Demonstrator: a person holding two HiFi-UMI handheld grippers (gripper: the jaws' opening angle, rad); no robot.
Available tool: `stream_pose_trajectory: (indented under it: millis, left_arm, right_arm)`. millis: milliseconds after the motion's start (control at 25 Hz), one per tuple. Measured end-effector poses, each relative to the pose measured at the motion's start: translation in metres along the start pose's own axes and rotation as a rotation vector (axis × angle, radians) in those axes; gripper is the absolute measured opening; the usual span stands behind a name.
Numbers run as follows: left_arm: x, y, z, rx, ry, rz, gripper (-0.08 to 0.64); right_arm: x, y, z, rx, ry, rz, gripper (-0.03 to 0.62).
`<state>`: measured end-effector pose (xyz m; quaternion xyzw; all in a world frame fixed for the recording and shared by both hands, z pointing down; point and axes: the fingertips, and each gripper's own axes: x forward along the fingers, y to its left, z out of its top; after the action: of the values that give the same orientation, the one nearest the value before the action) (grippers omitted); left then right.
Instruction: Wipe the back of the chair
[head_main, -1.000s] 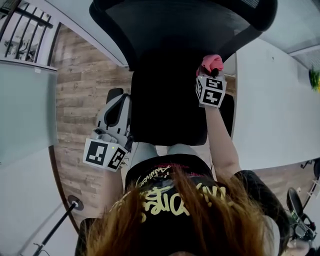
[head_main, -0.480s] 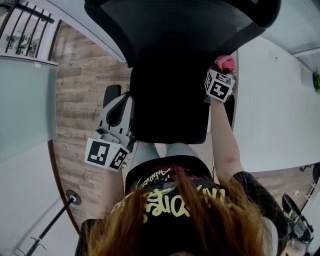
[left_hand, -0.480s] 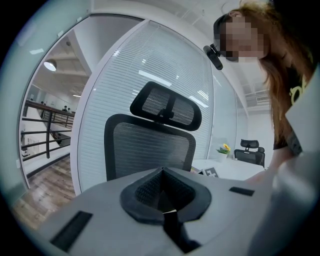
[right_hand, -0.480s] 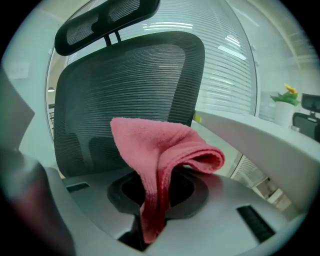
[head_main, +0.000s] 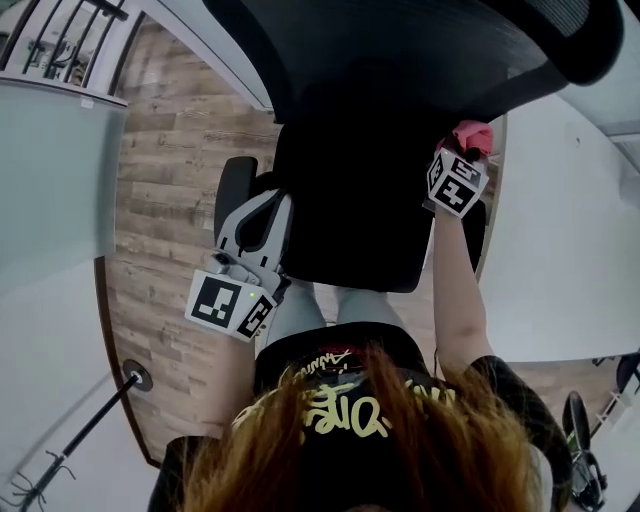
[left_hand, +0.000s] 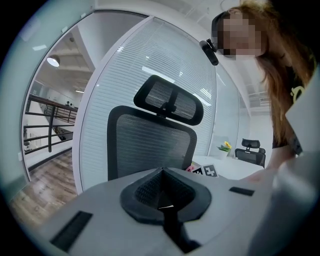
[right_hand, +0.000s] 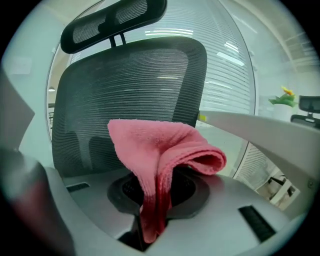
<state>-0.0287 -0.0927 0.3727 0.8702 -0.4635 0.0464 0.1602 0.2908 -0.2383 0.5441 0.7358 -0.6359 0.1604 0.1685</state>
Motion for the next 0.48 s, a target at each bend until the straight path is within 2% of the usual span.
stream_pose_trajectory:
  millis: [320, 480]
  left_arm:
    - [0.01, 0.016, -0.017, 0.004, 0.004, -0.058, -0.008]
    - [0.019, 0.024, -0.03, -0.007, 0.018, -0.085, -0.008]
  right_arm:
    - [0.005, 0.017, -0.004, -0.012, -0.023, -0.038, 0.064]
    - [0.004, 0.031, -0.001, -0.017, -0.035, -0.029, 0.064]
